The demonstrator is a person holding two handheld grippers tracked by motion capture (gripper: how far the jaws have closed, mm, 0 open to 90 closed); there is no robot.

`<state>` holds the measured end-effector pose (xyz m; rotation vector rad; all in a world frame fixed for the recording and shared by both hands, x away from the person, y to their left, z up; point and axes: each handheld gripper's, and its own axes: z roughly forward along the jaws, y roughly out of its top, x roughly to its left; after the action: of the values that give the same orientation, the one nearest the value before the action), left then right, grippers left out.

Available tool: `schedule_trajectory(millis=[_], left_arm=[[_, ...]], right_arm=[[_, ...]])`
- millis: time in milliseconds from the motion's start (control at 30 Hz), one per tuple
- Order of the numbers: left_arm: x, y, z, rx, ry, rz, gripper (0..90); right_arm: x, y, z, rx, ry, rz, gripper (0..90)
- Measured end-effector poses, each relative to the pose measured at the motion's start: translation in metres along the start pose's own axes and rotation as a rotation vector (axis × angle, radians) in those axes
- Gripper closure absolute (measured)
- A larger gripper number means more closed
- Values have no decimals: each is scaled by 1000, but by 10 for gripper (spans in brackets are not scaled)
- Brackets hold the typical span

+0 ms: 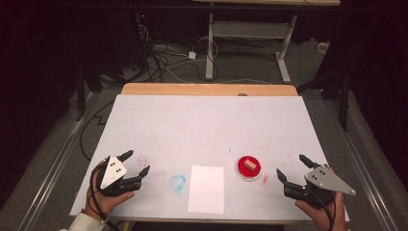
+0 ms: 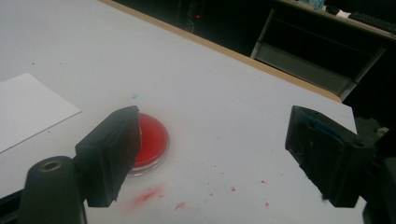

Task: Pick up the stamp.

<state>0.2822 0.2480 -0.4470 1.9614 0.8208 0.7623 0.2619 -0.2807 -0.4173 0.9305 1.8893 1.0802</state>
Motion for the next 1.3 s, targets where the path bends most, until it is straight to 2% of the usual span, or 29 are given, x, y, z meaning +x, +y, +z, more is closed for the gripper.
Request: schedule_trajectory(millis=[300, 400, 633, 733, 800, 833, 867, 900, 933, 967, 1000, 1100, 1200, 1233, 1300], left_arm=[[0, -3, 8, 49, 4, 10, 220], [0, -2, 6, 32, 9, -6, 224], [-2, -4, 8, 63, 7, -4, 220], [-2, -4, 8, 72, 5, -3, 215], [-2, -5, 10, 82, -4, -6, 214], [-3, -5, 11, 88, -3, -4, 212], [-3, -6, 11, 92, -3, -1, 212], [-3, -6, 12, 95, -6, 0, 212], [-4, -5, 13, 100, -7, 6, 212], [-4, -5, 13, 102, -6, 9, 212], [-5, -5, 14, 104, -10, 12, 211], [-5, -6, 14, 107, -15, 14, 212], [-5, -6, 14, 112, -17, 15, 207], [-5, -6, 14, 114, -19, 14, 207], [-4, -7, 14, 116, -18, 14, 201]], right_arm=[[4, -1, 4, 33, 21, -6, 202], [3, -1, 5, 42, 22, -8, 213], [-6, 6, 0, 57, 75, -5, 230], [-10, 21, 3, 72, 124, -7, 255], [-9, 26, 5, 86, 130, -14, 257], [-7, 34, 9, 114, 164, -24, 276], [-7, 34, 9, 114, 164, -24, 276], [-5, 42, 16, 161, 184, -49, 286], [-5, 42, 16, 161, 184, -49, 286], [-3, 51, 24, 229, 221, -65, 324], [-2, 55, 30, 267, 222, -68, 324], [1, 63, 47, 388, 266, -74, 345], [8, 67, 63, 466, 325, -80, 354], [8, 67, 63, 466, 325, -80, 354], [15, 70, 76, 527, 335, -115, 366]])
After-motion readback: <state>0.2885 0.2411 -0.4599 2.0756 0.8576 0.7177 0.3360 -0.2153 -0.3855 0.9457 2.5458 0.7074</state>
